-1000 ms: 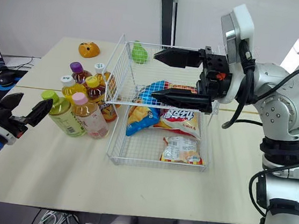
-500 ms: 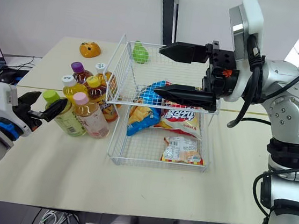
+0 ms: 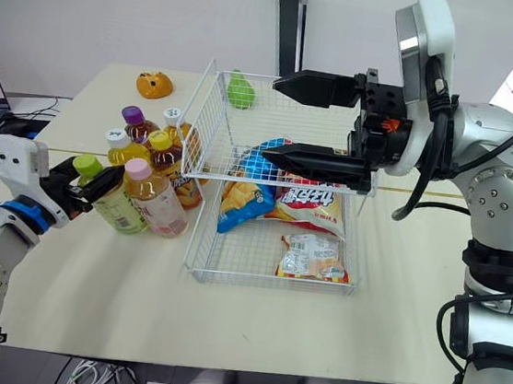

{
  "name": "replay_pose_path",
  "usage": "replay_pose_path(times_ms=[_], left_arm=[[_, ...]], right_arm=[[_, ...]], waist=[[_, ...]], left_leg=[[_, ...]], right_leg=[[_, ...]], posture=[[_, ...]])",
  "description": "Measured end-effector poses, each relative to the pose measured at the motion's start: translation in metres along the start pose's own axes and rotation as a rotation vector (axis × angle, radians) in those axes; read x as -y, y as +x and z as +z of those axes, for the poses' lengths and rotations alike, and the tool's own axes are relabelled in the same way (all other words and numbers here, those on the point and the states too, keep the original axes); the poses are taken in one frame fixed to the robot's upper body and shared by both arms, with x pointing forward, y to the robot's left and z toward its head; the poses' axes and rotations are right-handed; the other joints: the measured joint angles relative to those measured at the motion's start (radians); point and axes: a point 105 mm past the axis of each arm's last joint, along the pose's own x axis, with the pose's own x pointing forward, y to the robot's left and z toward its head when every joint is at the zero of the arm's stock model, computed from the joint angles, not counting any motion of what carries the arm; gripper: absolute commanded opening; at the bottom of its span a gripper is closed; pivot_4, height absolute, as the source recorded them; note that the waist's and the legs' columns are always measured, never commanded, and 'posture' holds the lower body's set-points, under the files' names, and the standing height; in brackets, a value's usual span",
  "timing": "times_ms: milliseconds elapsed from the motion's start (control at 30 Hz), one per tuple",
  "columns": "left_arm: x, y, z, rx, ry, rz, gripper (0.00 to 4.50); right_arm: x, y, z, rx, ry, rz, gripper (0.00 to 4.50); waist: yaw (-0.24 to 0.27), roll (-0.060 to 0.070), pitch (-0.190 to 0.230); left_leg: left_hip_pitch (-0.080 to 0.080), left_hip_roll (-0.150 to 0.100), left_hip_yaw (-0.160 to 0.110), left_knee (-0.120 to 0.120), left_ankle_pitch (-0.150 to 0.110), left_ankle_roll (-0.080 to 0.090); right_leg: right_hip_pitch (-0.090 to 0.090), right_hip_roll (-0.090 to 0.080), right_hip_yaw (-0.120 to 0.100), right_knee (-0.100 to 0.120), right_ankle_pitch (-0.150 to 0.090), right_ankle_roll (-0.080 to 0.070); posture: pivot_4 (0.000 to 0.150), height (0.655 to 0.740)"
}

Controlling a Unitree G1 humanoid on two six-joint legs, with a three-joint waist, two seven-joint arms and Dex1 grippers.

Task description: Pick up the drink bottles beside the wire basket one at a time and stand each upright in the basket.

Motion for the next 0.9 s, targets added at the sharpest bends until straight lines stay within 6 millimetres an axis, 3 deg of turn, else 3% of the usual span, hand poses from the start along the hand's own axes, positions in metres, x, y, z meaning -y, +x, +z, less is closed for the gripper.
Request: replay_pose_path(times_ms=[100, 433, 667, 767, 900], left_arm=[[0.000, 0.001, 0.003, 0.011, 0.007, -0.002, 1.39], [-0.001, 0.000, 0.003, 0.011, 0.012, -0.005, 1.38], [-0.005, -0.014, 0.006, -0.015, -0.011, -0.036, 1.38], [-0.014, -0.028, 0.017, -0.051, -0.016, -0.073, 1.38], [-0.019, -0.045, 0.049, -0.058, 0.006, -0.146, 1.38]], right_arm=[[0.000, 0.000, 0.000, 0.000, 0.000, -0.003, 4.50], [0.000, -0.001, 0.001, 0.003, -0.004, -0.007, 4.50], [0.001, -0.002, 0.000, 0.005, -0.007, -0.010, 4.50], [0.002, -0.003, -0.001, 0.006, -0.012, -0.015, 4.50], [0.002, -0.003, -0.001, 0.016, -0.020, -0.004, 4.50]], waist=[[0.000, 0.000, 0.000], [-0.001, 0.000, 0.000], [-0.005, 0.000, 0.000], [-0.005, -0.001, 0.001], [-0.004, -0.002, 0.004]], left_leg=[[0.000, 0.000, 0.000, 0.000, 0.000, 0.000], [0.000, 0.000, 0.000, 0.000, 0.000, 0.000], [-0.001, 0.000, 0.001, 0.000, 0.000, 0.000], [-0.003, 0.001, 0.000, 0.000, 0.000, 0.000], [-0.004, 0.002, 0.000, 0.000, 0.000, 0.000]], right_leg=[[0.000, 0.000, 0.000, 0.000, 0.000, 0.000], [0.000, 0.000, 0.000, 0.000, 0.000, 0.000], [-0.001, 0.000, 0.000, 0.000, 0.000, 0.000], [-0.004, 0.001, 0.000, 0.001, 0.000, 0.000], [-0.005, 0.000, 0.000, 0.000, 0.000, 0.000]], posture=[[0.150, 0.7400], [0.150, 0.7400], [0.150, 0.7400], [0.150, 0.7400], [0.150, 0.7400]])
